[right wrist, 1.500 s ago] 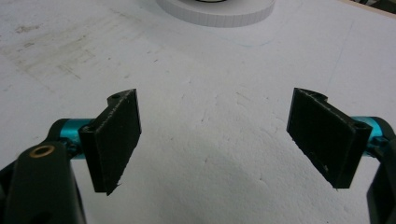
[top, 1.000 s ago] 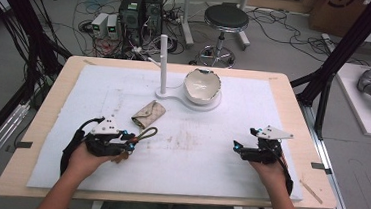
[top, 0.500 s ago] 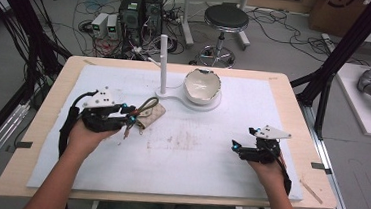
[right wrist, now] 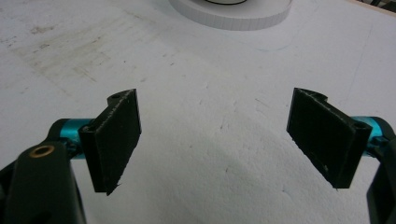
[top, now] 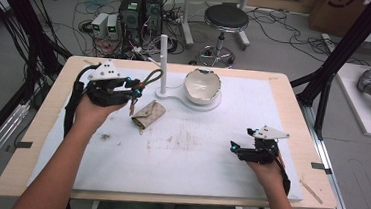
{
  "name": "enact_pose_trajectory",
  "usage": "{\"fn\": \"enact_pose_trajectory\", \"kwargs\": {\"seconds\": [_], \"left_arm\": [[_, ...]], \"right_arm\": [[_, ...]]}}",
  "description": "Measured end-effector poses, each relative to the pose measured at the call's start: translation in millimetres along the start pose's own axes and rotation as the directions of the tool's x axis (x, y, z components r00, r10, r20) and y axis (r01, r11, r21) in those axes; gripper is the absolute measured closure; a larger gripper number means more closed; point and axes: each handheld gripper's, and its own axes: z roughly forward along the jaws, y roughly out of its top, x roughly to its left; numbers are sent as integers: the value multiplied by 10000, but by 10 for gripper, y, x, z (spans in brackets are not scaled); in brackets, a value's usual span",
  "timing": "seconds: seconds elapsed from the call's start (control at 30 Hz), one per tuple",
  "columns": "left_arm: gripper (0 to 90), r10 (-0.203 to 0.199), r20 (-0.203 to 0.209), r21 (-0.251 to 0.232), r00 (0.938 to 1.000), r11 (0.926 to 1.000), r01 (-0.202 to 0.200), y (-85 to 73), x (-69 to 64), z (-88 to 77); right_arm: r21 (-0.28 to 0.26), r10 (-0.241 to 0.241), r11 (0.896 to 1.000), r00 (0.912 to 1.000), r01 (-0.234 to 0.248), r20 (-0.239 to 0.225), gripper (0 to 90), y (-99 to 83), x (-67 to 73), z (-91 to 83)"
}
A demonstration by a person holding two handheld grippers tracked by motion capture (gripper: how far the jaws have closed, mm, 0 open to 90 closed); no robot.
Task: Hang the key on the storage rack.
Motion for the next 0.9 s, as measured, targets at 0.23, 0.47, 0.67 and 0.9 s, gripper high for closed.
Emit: {"fn": "enact_pose_trajectory", "kwargs": {"seconds": [0.23,0.47,0.67,0.9], "left_arm": [[695,394,-566,169,9976,9991,-385,227,94,141],[694,403,-859,400,9955,9985,-370,308,185,302],[694,358,-1237,765,9917,9967,-264,277,279,422],[693,365,-1459,1141,9886,9933,-198,233,328,559]], "right_arm": [[-12,24,10000,10000,-24,-54,179,3,-4,13],[45,-50,10000,10000,51,-57,179,2,-4,10],[20,-23,10000,10000,23,-41,179,-1,-14,24],[123,23,9999,10000,-22,-80,179,-7,-4,23]]}}
